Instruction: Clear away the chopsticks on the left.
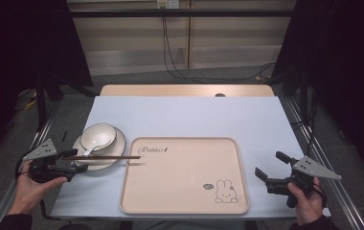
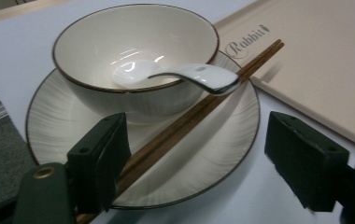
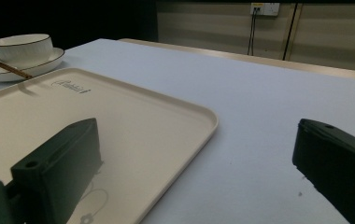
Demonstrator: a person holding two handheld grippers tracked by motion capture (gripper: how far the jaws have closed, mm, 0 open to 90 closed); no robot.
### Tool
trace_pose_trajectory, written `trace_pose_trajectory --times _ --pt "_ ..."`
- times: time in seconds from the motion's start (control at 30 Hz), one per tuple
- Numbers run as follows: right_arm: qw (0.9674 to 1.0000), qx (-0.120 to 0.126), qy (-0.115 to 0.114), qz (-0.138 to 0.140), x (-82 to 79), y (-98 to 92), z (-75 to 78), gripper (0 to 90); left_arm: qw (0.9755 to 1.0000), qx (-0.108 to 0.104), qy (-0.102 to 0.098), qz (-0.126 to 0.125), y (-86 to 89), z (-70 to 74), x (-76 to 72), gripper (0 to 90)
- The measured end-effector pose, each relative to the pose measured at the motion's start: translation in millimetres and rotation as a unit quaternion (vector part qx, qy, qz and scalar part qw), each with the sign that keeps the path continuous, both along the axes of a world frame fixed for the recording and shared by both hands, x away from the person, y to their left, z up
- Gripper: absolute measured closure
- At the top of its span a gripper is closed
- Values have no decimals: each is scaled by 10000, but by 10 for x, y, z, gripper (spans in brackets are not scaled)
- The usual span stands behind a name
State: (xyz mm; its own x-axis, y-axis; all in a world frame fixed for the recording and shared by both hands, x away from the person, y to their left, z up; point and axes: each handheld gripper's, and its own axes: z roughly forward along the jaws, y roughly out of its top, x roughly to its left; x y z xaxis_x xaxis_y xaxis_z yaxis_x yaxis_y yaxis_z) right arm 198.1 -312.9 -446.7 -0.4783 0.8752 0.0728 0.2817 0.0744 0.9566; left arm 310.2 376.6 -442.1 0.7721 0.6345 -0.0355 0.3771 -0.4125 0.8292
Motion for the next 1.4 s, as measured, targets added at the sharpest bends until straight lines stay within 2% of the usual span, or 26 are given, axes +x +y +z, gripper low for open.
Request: trace_pose_trajectory --times 0.03,0.07,0.13,0.17,0.23,0.27,0.33,0.37,0.4,0.47,0.53,0.6,0.67,0.73,0.77,0.8,0.93,1.0,1.07,1.17,1.23,1.27,1.4 --pt "10000 6 1 -6 1 0 0 6 10000 0 0 0 0 0 0 284" --pt "10000 13 10 -3 1 2 -1 6 9998 142 24 -106 15 -14 30 331" --pt "10000 26 18 0 0 3 -1 6 9999 138 42 -76 12 -28 39 355" --pt "10000 12 -1 -1 1 0 -1 6 9996 239 69 -126 18 -28 49 371" --pt "10000 19 10 -9 1 2 -2 6 9995 245 131 -134 12 -38 55 466" --pt "10000 33 19 -3 2 5 -2 6 9996 215 147 -149 10 -44 64 542" --pt "10000 47 30 -1 1 8 -3 6 9990 415 63 -181 2 -35 103 578" --pt "10000 47 30 -1 1 8 -3 6 9990 415 63 -181 2 -35 103 586" --pt "10000 41 17 -5 3 7 -4 6 9991 343 154 -196 -8 -41 103 586" --pt "10000 25 7 3 5 3 -5 6 9986 465 116 -204 -9 -38 130 633" --pt "10000 38 15 -10 3 4 -5 6 9989 410 118 -210 -12 -51 155 656" --pt "10000 38 15 -8 4 4 -5 6 9985 459 116 -282 -17 -56 170 684" --pt "10000 31 11 1 5 1 -6 6 9984 452 147 -313 -34 -63 177 691" --pt "10000 35 11 0 5 2 -6 6 9975 585 144 -365 -48 -56 182 704" --pt "10000 38 9 -2 5 2 -5 6 9976 538 157 -410 -60 -66 188 704" --pt "10000 34 7 -1 5 1 -5 6 9966 662 174 -469 -76 -64 192 707" --pt "10000 42 11 5 4 4 -5 6 9960 690 202 -523 -101 -75 195 734" --pt "10000 41 9 -14 5 3 -5 6 9961 622 229 -585 -109 -82 199 735" --pt "10000 38 7 -2 5 3 -6 6 9947 752 252 -657 -110 -69 202 734" --pt "10000 39 37 -15 4 4 -6 6 9946 695 258 -720 -122 -87 206 724" --pt "10000 29 49 -63 7 5 -9 6 9937 740 293 -783 -135 -92 206 715" --pt "10000 30 33 -60 10 3 -10 6 9929 828 322 -786 -143 -79 204 716" --pt "10000 39 54 -64 8 6 -10 6 9929 744 343 -859 -155 -86 210 736"
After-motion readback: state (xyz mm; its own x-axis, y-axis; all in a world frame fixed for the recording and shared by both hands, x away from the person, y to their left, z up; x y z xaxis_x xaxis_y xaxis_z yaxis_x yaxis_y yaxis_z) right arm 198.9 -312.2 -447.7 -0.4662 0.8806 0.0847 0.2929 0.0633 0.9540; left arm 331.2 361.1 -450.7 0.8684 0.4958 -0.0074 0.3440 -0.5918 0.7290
